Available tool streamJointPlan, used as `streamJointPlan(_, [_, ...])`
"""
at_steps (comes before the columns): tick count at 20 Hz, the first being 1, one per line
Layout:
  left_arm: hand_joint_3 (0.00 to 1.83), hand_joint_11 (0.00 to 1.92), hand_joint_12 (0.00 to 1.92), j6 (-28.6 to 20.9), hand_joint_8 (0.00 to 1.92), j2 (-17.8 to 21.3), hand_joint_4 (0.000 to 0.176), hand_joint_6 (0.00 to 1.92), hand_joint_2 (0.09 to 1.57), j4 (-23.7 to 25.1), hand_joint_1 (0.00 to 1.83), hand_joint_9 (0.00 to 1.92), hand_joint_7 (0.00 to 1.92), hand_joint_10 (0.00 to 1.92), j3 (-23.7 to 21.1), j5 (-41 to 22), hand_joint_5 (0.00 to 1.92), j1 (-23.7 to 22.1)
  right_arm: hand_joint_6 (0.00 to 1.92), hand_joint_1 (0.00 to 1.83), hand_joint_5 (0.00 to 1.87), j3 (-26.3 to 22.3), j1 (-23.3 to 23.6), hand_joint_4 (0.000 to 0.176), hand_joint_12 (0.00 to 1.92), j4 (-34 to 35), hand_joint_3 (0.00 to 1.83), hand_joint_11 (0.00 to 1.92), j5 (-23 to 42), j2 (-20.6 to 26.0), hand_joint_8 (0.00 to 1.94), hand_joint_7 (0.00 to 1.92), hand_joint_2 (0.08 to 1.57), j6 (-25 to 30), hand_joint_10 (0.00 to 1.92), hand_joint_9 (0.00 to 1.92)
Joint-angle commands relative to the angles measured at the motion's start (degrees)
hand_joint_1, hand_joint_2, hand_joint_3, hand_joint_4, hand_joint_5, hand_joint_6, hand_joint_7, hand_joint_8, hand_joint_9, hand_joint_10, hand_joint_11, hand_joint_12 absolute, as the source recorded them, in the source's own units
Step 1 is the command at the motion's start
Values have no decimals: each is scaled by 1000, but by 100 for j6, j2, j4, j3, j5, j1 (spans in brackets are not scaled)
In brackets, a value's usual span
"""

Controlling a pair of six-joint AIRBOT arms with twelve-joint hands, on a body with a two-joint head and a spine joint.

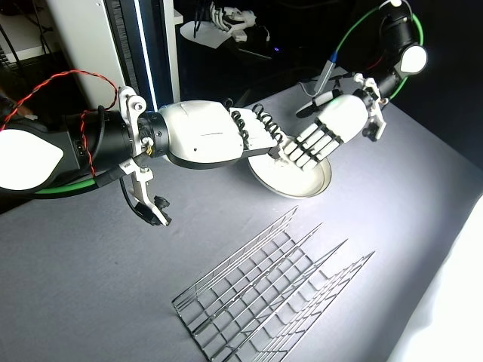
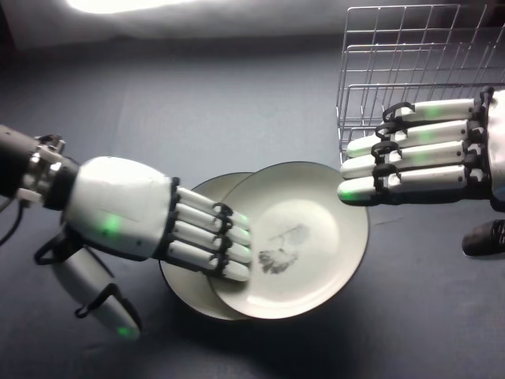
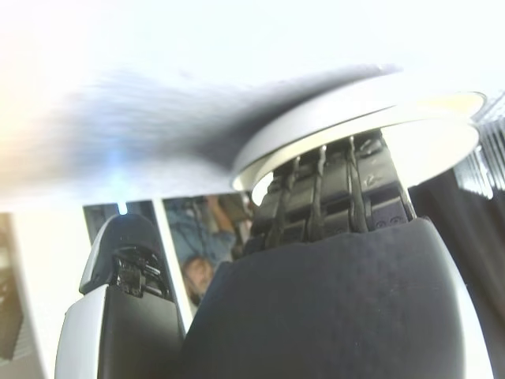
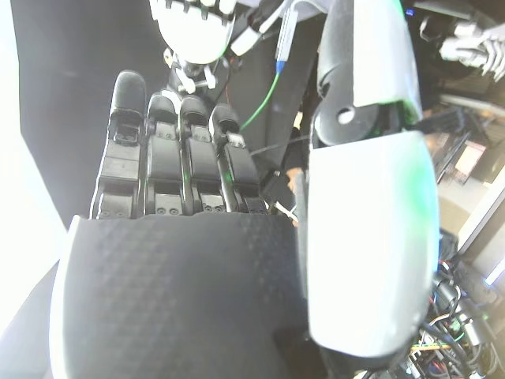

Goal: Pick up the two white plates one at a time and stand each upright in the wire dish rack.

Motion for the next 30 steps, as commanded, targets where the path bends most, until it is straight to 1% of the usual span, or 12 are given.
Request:
streamJointPlan(1, [0,0,0,-5,0,-106,0,2,1163,234,0,0,0,0,25,127,8,34,9,1340,185,-12,41,0,1001,362,0,0,555,30,12,231,896,7,26,237])
streamJointPlan(2, [0,0,0,-5,0,-186,0,5,1159,235,0,0,0,0,88,128,14,-19,16,1342,229,-10,25,0,994,376,3,0,552,30,7,241,913,7,20,243])
streamJointPlan(5, [0,0,0,-5,0,-280,0,0,1150,236,0,0,0,0,155,130,1,-85,10,1308,493,-14,31,0,1112,381,1,31,548,27,5,487,923,-3,20,468])
streamJointPlan(9, [0,0,0,-6,0,-366,0,2,1154,236,0,0,0,0,176,144,5,-98,7,1309,506,-11,-50,0,1118,345,17,56,416,-9,9,513,968,-5,18,486])
streamJointPlan(11, [0,0,0,-6,0,-386,0,10,1150,235,0,0,0,0,172,164,25,-105,5,1411,542,-10,-47,0,1068,301,5,128,343,-66,4,564,978,-5,16,539])
streamJointPlan(13, [0,0,0,-6,0,-421,0,0,1149,234,0,0,0,0,188,176,0,-126,0,1339,435,-8,-41,0,1085,241,6,11,208,-165,0,421,987,-5,0,408])
streamJointPlan(16, [0,0,0,-6,0,-448,0,7,1158,233,0,0,0,0,190,197,18,-140,0,1310,331,35,-17,0,972,131,0,0,65,-343,0,323,976,-6,0,317])
streamJointPlan(17, [0,0,0,-7,0,-449,0,4,1154,228,0,0,0,0,187,198,13,-143,0,1307,207,58,5,0,875,77,1,0,35,-394,0,217,982,-6,1,225])
streamJointPlan(19, [0,0,0,-7,0,-452,0,8,1144,227,0,0,0,0,185,206,25,-141,0,1313,113,129,50,0,782,6,1,0,-31,-502,0,122,984,-5,1,140])
streamJointPlan(23, [0,0,0,-6,0,-457,0,0,1154,227,0,0,0,0,196,206,0,-142,20,1340,184,235,65,0,846,-145,7,0,-50,-628,11,172,1006,-5,15,182])
streamJointPlan(26, [0,0,0,-6,0,-467,0,6,1153,227,0,0,0,0,222,205,18,-149,19,1355,270,355,46,0,981,-184,9,0,-82,-745,8,238,1042,-5,14,224])
streamJointPlan(30, [0,0,0,-6,0,-471,0,0,1148,227,0,0,0,0,236,205,2,-153,2,1433,251,606,46,0,1013,-293,20,0,-105,-1023,0,237,1096,-5,8,231])
